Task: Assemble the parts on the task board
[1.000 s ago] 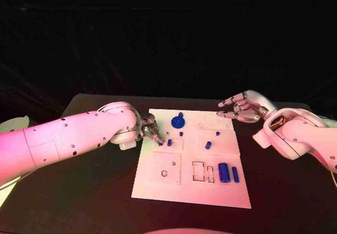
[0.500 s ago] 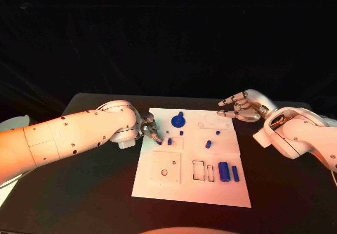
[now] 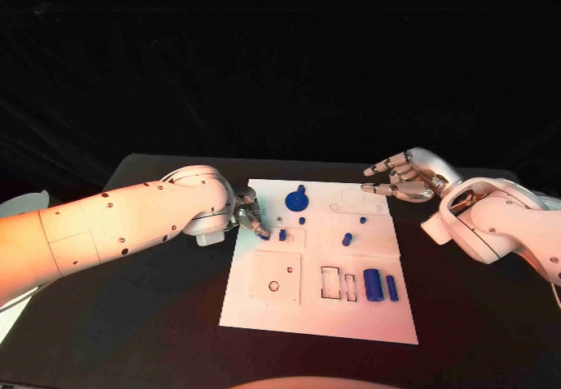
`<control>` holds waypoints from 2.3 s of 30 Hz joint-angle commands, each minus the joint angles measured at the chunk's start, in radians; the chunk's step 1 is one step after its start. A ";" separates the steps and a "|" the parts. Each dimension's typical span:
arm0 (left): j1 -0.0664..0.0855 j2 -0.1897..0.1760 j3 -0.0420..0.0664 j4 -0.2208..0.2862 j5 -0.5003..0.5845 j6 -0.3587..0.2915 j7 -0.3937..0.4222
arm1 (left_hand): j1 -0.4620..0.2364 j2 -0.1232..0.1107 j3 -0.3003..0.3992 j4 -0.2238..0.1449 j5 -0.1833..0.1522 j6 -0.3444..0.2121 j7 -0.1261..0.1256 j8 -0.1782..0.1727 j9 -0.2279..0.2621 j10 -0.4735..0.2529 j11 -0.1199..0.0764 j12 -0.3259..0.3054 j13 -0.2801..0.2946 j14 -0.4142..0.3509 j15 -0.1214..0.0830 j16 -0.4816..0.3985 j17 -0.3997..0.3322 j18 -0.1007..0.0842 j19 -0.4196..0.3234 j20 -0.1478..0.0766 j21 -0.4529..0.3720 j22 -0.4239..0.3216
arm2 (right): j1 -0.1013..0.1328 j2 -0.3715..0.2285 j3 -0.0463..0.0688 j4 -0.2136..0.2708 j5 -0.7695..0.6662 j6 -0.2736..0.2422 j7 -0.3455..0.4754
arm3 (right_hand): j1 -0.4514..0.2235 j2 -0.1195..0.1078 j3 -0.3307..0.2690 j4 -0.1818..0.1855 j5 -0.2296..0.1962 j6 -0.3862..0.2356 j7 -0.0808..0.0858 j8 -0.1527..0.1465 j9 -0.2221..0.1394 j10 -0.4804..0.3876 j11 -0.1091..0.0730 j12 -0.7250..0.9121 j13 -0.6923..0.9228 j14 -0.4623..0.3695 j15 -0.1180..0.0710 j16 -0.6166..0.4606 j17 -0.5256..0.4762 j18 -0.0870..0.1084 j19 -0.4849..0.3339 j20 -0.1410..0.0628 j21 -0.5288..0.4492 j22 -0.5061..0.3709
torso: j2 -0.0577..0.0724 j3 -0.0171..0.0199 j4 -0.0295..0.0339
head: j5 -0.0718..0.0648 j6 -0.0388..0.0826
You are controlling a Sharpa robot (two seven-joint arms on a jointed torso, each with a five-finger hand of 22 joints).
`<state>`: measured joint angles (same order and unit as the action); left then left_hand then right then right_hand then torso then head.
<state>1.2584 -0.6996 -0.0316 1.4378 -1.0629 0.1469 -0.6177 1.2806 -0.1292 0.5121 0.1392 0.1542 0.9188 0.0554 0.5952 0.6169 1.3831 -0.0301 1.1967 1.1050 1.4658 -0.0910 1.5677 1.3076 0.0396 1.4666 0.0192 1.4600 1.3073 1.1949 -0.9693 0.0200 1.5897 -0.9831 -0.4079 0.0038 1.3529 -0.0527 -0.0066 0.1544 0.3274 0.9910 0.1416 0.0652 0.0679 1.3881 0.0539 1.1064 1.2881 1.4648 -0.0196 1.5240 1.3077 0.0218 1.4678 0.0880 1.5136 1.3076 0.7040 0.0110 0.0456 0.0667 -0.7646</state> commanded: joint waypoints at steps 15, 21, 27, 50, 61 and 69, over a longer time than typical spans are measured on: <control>-0.003 0.014 -0.003 -0.011 -0.016 0.048 -0.022 | -0.013 -0.003 0.138 -0.122 0.010 0.020 -0.012 0.006 0.001 0.012 -0.002 0.006 0.004 0.105 0.003 0.003 0.263 -0.007 0.062 -0.002 0.005 0.141 | -0.001 -0.001 0.000 0.003 -0.008 0.013 0.008 | -0.008 0.006 -0.004 0.000 0.004 0.008 -0.001 0.002 0.001 -0.007 -0.002 0.000 -0.001 0.085 -0.001 -0.007 0.176 0.005 0.041 -0.003 -0.006 0.151 | 0.001 0.0000 -0.0012 | 0.000 0.000; -0.003 0.007 -0.002 -0.002 -0.018 -0.018 -0.018 | -0.015 -0.003 0.140 -0.121 0.010 0.021 -0.013 0.007 0.001 0.013 -0.003 0.009 0.007 0.105 0.003 0.003 0.263 -0.008 0.063 -0.002 0.008 0.145 | -0.001 -0.001 0.000 0.003 -0.008 0.012 0.009 | -0.008 0.006 -0.004 0.000 0.004 0.008 -0.001 0.002 0.001 -0.007 -0.002 0.000 -0.001 0.085 -0.001 -0.007 0.176 0.005 0.041 -0.003 -0.006 0.151 | 0.001 0.0001 -0.0010 | -0.002 0.001; -0.003 -0.011 -0.002 0.025 -0.013 -0.091 -0.008 | -0.017 -0.005 0.146 -0.123 0.011 0.023 -0.014 0.009 0.002 0.016 -0.004 0.010 0.009 0.105 0.002 0.003 0.263 -0.009 0.065 -0.003 0.011 0.149 | -0.001 -0.001 0.000 0.003 -0.008 0.012 0.009 | -0.008 0.006 -0.004 0.000 0.004 0.008 -0.001 0.002 0.001 -0.007 -0.002 0.000 -0.001 0.085 -0.001 -0.007 0.176 0.005 0.041 -0.003 -0.006 0.151 | 0.001 -0.0004 -0.0001 | -0.003 0.000; -0.029 -0.036 -0.002 0.059 -0.001 -0.201 -0.008 | -0.032 -0.019 0.170 -0.129 0.023 0.031 -0.018 0.016 0.004 0.027 -0.008 0.020 0.020 0.105 -0.002 0.003 0.263 -0.012 0.070 -0.006 0.022 0.161 | -0.003 0.000 0.000 0.000 -0.008 0.013 0.010 | -0.007 0.006 -0.007 0.001 0.005 0.008 -0.001 0.002 0.001 -0.007 -0.002 0.001 -0.002 0.085 -0.002 -0.007 0.175 0.005 0.041 -0.003 -0.007 0.150 | 0.001 0.0000 -0.0011 | 0.003 -0.005; -0.040 -0.022 -0.002 0.041 -0.001 -0.167 -0.015 | -0.038 -0.024 0.178 -0.131 0.033 0.032 -0.019 0.018 0.005 0.028 -0.009 0.019 0.018 0.105 -0.003 0.003 0.263 -0.012 0.070 -0.007 0.021 0.161 | -0.004 0.000 0.000 0.000 -0.008 0.014 0.010 | -0.007 0.006 -0.007 0.001 0.005 0.008 -0.001 0.002 0.001 -0.007 -0.002 0.001 -0.002 0.085 -0.002 -0.007 0.175 0.005 0.041 -0.003 -0.007 0.150 | 0.001 0.0002 -0.0012 | -0.001 -0.008; -0.042 -0.022 -0.002 0.036 0.001 -0.135 -0.016 | -0.038 -0.025 0.179 -0.131 0.034 0.032 -0.019 0.019 0.005 0.028 -0.009 0.017 0.017 0.105 -0.003 0.003 0.263 -0.012 0.070 -0.007 0.021 0.161 | -0.004 0.000 0.000 0.000 -0.008 0.014 0.009 | -0.007 0.006 -0.007 0.001 0.005 0.008 -0.001 0.002 0.001 -0.007 -0.002 0.001 -0.002 0.085 -0.002 -0.007 0.175 0.005 0.041 -0.003 -0.007 0.150 | 0.000 0.0002 -0.0001 | -0.006 -0.012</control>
<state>1.2202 -0.7230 -0.0313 1.4770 -1.0658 -0.0279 -0.6256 1.2437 -0.1661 0.5645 0.1285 0.1848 0.9247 0.0536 0.6096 0.6201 1.4033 -0.0397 1.2141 1.1224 1.4657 -0.0910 1.5677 1.3080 0.0395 1.4666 0.0192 1.4783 1.3078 1.1915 -0.9702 0.0198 1.5892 -0.9832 -0.4057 0.0056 1.3529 -0.0527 -0.0065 0.1544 0.3273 0.9910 0.1415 0.0652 0.0679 1.3881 0.0539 1.1064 1.2881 1.4648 -0.0196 1.5202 1.3079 0.0218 1.4678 0.0880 1.5136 1.3077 0.7046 0.0112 0.0446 0.0608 -0.7760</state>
